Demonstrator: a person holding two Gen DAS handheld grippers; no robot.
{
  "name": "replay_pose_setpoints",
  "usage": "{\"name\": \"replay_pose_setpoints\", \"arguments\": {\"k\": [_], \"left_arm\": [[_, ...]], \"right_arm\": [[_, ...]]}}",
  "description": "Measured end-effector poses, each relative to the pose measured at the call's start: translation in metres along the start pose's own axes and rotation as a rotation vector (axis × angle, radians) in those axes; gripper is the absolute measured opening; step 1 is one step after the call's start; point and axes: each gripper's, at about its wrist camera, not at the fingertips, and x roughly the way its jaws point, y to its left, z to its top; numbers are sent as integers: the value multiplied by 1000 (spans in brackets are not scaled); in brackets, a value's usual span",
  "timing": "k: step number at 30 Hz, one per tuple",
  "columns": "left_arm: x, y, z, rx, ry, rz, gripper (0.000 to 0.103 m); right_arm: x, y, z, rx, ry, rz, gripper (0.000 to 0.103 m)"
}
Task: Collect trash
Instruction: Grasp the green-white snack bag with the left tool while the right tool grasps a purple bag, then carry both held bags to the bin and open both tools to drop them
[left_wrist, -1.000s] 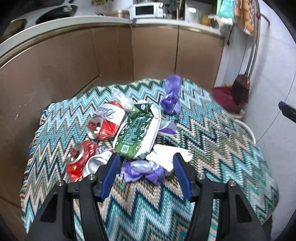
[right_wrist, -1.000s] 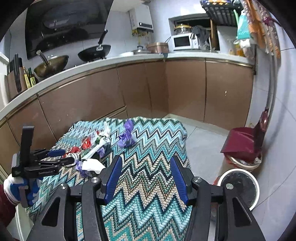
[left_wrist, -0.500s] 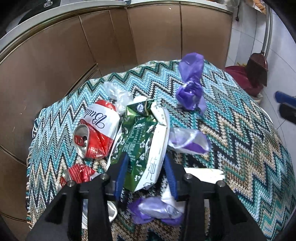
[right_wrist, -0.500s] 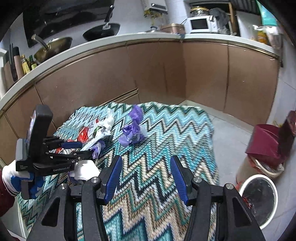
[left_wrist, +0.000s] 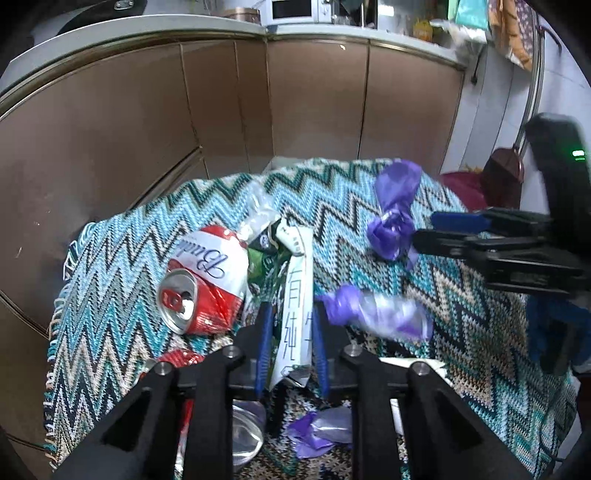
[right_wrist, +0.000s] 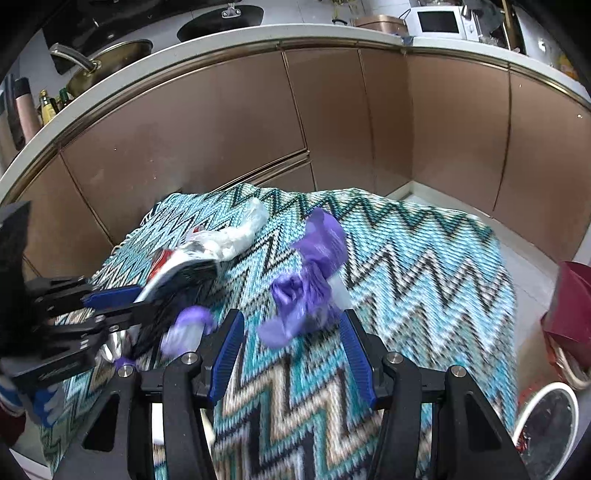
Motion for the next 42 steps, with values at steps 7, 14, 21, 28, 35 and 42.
{"name": "replay_pose_setpoints", "arguments": {"k": [7, 14, 21, 28, 35, 42], "left_arm": [[-15, 26, -3, -124, -65, -75, 14], [-31, 43, -8, -225, -93, -147, 13], [-63, 46, -13, -264, -139, -171, 13], [-106, 32, -19, -249, -196, -189, 13], [-144, -7, -18, -208, -233, -259, 13], [-151, -70, -2, -131, -222, -354, 13]], "right_arm": [[29, -11, 10, 31, 31, -30, 51], [35, -15, 9, 56, 40, -2, 30], [-13, -13, -4, 69, -4, 26, 26], [-85, -3, -28, 78, -76, 30, 26], [-156, -6, -69, 101, -135, -16, 26], [-225, -48, -115, 190, -201, -124, 26]]}}
